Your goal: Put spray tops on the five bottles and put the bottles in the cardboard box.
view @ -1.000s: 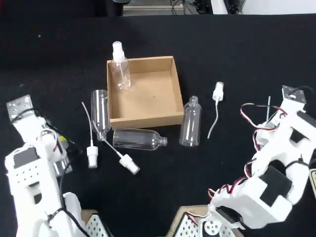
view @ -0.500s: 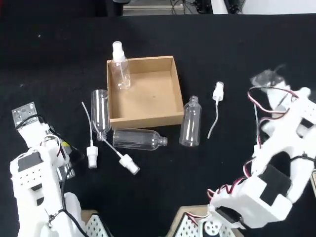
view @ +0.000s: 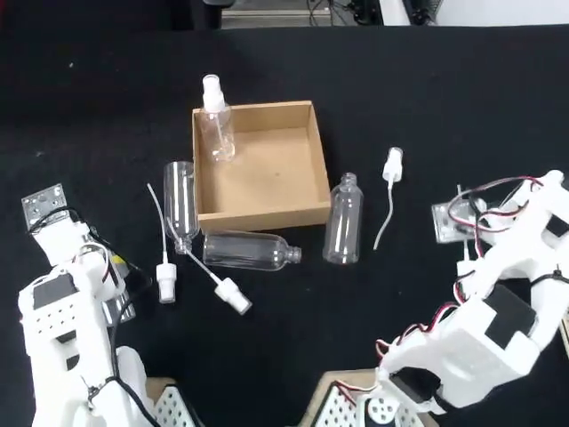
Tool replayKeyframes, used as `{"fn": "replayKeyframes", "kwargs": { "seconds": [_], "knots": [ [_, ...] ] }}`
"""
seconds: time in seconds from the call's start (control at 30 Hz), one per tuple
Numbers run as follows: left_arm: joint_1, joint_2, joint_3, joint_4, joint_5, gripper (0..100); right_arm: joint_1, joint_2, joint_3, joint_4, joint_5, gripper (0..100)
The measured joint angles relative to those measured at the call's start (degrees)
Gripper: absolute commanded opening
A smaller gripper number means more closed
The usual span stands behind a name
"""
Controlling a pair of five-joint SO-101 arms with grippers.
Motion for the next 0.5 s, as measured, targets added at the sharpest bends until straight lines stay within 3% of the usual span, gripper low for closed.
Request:
{"fn": "replayKeyframes", "kwargs": {
  "seconds": [0.2,0.33,0.5],
  "knots": [
    [0.0,0.0,0.0,0.0,0.0,3,4.6,0.0,1.3,-0.5,9.6,28.9],
    [0.0,0.0,0.0,0.0,0.0,3,5.5,0.0,4.9,-2.8,10.8,28.9],
    [0.0,0.0,0.0,0.0,0.0,3,5.5,0.0,13.4,-14.2,11.0,28.7]
  ]
}}
